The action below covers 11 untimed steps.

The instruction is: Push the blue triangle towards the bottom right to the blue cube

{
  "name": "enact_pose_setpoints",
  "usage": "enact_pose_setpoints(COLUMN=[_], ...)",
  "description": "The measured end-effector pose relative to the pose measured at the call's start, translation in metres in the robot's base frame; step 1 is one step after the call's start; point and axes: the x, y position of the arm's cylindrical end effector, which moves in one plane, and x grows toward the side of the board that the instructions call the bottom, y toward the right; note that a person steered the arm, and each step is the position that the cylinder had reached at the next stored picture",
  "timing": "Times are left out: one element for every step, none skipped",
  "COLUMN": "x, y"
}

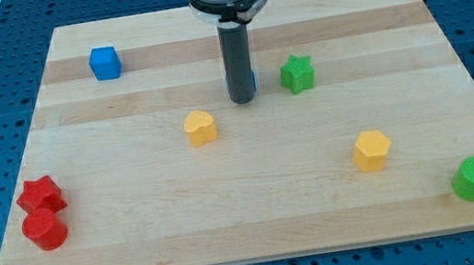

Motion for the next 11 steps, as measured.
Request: enact_pose_setpoints(x=[0.031, 0.043, -0.014, -0.04, -0.04, -0.04, -0.04, -0.04, -0.033, -0.028, -0.027], y=[0.005, 0.046, 0.043, 0.019, -0.019, -0.06, -0.098, -0.125, -0.11, -0.114, -0.119])
